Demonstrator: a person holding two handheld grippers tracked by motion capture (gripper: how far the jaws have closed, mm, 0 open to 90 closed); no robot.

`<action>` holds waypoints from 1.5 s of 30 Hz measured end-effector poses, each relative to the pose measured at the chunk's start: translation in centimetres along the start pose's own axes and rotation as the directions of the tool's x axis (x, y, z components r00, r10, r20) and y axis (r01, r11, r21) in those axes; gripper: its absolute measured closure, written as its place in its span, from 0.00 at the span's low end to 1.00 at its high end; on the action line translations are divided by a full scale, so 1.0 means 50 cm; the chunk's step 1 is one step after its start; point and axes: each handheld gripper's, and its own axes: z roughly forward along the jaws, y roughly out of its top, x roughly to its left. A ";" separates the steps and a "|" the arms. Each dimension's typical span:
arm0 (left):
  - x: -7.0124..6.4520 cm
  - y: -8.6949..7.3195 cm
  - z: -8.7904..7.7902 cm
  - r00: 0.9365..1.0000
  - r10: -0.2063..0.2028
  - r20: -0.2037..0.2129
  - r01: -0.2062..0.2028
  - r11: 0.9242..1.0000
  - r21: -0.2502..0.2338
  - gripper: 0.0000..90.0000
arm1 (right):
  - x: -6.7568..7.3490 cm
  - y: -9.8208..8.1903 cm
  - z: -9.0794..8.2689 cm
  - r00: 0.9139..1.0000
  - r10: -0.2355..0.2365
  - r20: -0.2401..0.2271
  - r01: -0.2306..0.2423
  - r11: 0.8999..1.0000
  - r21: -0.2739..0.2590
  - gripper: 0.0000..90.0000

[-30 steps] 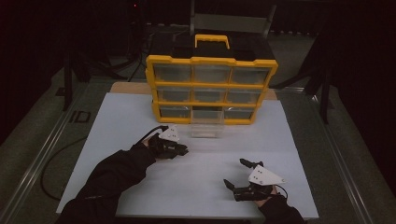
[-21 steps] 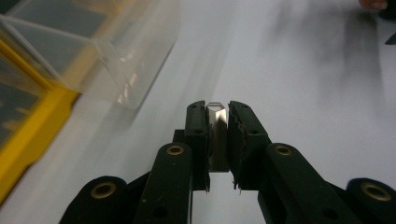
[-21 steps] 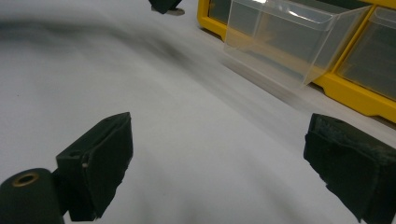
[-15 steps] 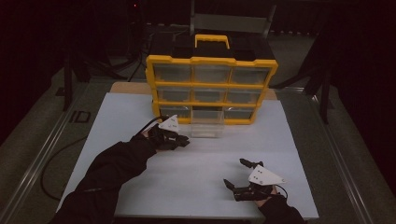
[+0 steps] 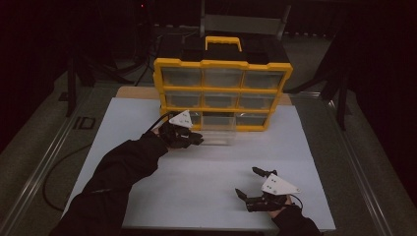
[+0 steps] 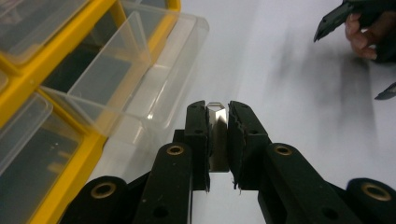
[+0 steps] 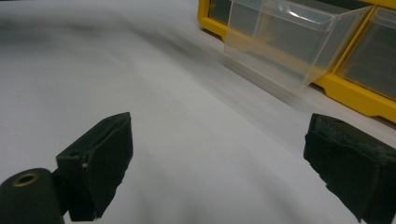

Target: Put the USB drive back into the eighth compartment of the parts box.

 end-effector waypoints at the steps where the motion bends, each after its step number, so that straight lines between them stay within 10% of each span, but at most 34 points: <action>1: 0.002 0.004 -0.001 1.000 -0.006 -0.003 0.006 1.000 -0.010 0.89 | 0.000 0.000 0.000 1.000 0.002 -0.001 -0.002 1.000 -0.004 0.10; 45: 0.049 0.126 0.086 0.989 -0.115 -0.097 0.111 0.993 -0.050 0.88 | -0.002 0.002 0.001 1.000 0.013 -0.004 -0.014 1.000 -0.013 0.10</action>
